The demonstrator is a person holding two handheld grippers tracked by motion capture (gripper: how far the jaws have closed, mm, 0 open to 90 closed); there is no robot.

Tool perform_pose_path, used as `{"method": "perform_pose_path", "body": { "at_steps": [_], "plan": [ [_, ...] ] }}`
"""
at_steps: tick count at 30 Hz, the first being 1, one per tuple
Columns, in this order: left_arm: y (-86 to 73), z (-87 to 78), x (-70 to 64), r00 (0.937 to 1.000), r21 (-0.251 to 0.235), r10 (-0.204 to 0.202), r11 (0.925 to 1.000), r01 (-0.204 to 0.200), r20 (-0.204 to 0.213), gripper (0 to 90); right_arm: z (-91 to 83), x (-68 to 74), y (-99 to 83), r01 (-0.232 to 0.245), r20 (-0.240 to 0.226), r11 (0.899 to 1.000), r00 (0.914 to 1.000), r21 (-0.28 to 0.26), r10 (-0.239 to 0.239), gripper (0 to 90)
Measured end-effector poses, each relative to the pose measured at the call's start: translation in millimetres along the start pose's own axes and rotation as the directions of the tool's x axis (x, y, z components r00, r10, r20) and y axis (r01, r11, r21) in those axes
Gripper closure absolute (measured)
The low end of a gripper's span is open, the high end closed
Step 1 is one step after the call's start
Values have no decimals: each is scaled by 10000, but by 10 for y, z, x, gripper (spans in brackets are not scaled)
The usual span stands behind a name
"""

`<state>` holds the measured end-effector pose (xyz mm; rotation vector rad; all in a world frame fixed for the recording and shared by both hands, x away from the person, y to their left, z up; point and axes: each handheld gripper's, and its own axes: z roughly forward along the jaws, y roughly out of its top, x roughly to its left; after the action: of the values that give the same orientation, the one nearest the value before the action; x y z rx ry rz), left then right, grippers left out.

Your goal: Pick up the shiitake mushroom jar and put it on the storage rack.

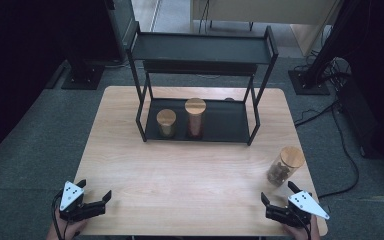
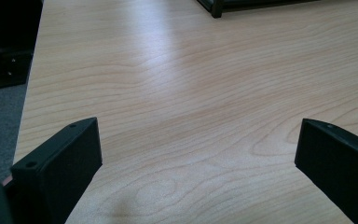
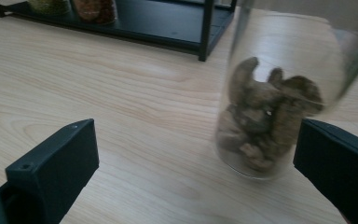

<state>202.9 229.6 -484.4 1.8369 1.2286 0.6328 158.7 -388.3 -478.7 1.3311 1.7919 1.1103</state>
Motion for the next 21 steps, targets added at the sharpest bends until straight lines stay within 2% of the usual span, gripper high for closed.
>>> {"method": "perform_pose_path", "body": {
  "at_steps": [3, 11, 14, 17, 21],
  "plan": [
    [0, 0, 0, 10000, -1, -4, 10000, 4, -11, 6, -23, -51, -13, -7, 124, 10000, 9999, 18, 6, 0],
    [0, 1, 0, 10000, 10, -5, 10000, 5, -42, 6, -97, -299, -52, -107, 614, 9999, 9981, 124, 99, 0],
    [1, 1, -1, 10000, 23, 2, 10000, -2, -55, 6, -103, -367, -58, 17, 815, 9998, 9967, 192, -32, 0],
    [1, 1, -2, 10000, 29, 5, 10000, -5, -68, 6, -111, -442, -65, 153, 886, 9996, 9959, 235, -173, 0],
    [1, 0, 1, 10000, 32, -5, 10000, 5, -78, 6, -131, -536, -71, -8, 687, 9997, 9976, 233, -8, 0]
  ]
}}
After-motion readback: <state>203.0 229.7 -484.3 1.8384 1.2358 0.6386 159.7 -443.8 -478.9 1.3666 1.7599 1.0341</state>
